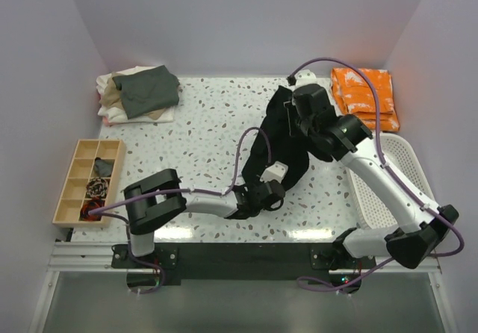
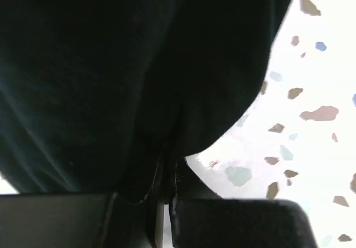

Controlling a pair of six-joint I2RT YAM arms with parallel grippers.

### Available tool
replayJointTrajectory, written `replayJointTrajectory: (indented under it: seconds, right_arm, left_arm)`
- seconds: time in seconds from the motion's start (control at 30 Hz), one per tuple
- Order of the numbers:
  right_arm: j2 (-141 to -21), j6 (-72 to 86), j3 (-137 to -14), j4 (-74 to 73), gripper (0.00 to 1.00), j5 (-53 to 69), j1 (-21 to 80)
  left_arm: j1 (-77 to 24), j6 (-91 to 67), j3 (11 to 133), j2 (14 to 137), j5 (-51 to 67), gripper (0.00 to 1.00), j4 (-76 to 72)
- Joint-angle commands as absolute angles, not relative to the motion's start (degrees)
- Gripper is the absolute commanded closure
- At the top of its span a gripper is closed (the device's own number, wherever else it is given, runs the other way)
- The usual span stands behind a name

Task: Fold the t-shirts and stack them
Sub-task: Flatten out the tshirt

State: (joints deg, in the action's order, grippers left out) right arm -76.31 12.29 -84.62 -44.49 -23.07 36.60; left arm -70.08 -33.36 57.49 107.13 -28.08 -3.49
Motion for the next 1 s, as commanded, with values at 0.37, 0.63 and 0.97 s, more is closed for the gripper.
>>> replayJointTrajectory:
  seconds: [0.37,0.63,0.97]
  right_arm:
    - [-60.31,17.84,-84.99,-52.56,1.00,-8.48,36.65]
    - [-53.53,20.74,-83.50,-55.80,0.88,2.39,36.56]
    - [-73.09,22.67,-73.82,-55.36,0.55,-11.05,36.56]
  left_arm:
    - [-69.79,-34.97,62.92,52.60,-44.64,1.00,37.39]
    - [-69.79,-43.06,77.06,48.41,-47.27,0.98,57.17]
    - [-66.03,-46.67,65.76,55.80,-52.74,1.00,49.76]
